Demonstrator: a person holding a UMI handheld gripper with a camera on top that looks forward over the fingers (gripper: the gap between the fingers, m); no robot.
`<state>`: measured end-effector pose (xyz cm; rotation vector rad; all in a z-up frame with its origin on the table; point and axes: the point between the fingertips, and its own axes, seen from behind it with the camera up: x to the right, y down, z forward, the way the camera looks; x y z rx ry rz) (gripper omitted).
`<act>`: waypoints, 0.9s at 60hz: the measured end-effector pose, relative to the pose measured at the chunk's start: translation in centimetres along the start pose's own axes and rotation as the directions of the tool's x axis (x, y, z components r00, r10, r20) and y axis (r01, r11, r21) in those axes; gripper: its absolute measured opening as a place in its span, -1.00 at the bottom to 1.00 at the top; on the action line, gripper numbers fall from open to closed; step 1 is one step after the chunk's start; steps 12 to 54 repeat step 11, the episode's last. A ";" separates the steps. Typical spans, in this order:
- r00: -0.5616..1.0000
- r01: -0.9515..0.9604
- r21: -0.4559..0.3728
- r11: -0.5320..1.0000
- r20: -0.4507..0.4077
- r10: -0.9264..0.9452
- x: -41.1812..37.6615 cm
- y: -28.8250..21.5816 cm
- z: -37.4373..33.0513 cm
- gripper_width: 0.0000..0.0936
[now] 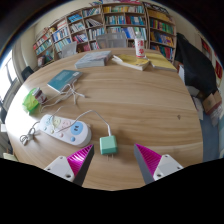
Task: Unplug charger
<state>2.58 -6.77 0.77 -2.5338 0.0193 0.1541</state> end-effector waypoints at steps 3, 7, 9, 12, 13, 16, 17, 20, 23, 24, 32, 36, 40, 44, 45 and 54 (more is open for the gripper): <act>1.000 -0.006 0.013 1.000 0.025 0.006 0.3 0.0 -1.2 0.81; 0.999 -0.012 0.041 0.999 0.040 0.011 1.4 0.1 -3.3 0.79; 0.999 -0.020 0.051 0.998 0.041 0.018 2.1 0.2 -4.3 0.79; 0.999 -0.030 0.058 0.998 0.041 0.027 2.9 0.4 -5.3 0.79; 0.999 -0.030 0.058 0.998 0.041 0.027 2.9 0.4 -5.3 0.79; 0.999 -0.030 0.058 0.998 0.041 0.027 2.9 0.4 -5.3 0.79; 0.999 -0.030 0.058 0.998 0.041 0.027 2.9 0.4 -5.3 0.79; 0.999 -0.030 0.058 0.998 0.041 0.027 2.9 0.4 -5.3 0.79; 0.999 -0.030 0.058 0.998 0.041 0.027 2.9 0.4 -5.3 0.79; 0.999 -0.030 0.058 0.998 0.041 0.027 2.9 0.4 -5.3 0.79; 0.999 -0.030 0.058 0.998 0.041 0.027 2.9 0.4 -5.3 0.79; 0.999 -0.030 0.058 0.998 0.041 0.027 2.9 0.4 -5.3 0.79; 0.999 -0.030 0.058 0.998 0.041 0.027 2.9 0.4 -5.3 0.79; 0.999 -0.030 0.058 0.998 0.041 0.027 2.9 0.4 -5.3 0.79; 0.999 -0.030 0.058 0.998 0.041 0.027 2.9 0.4 -5.3 0.79; 0.999 -0.030 0.058 0.998 0.041 0.027 2.9 0.4 -5.3 0.79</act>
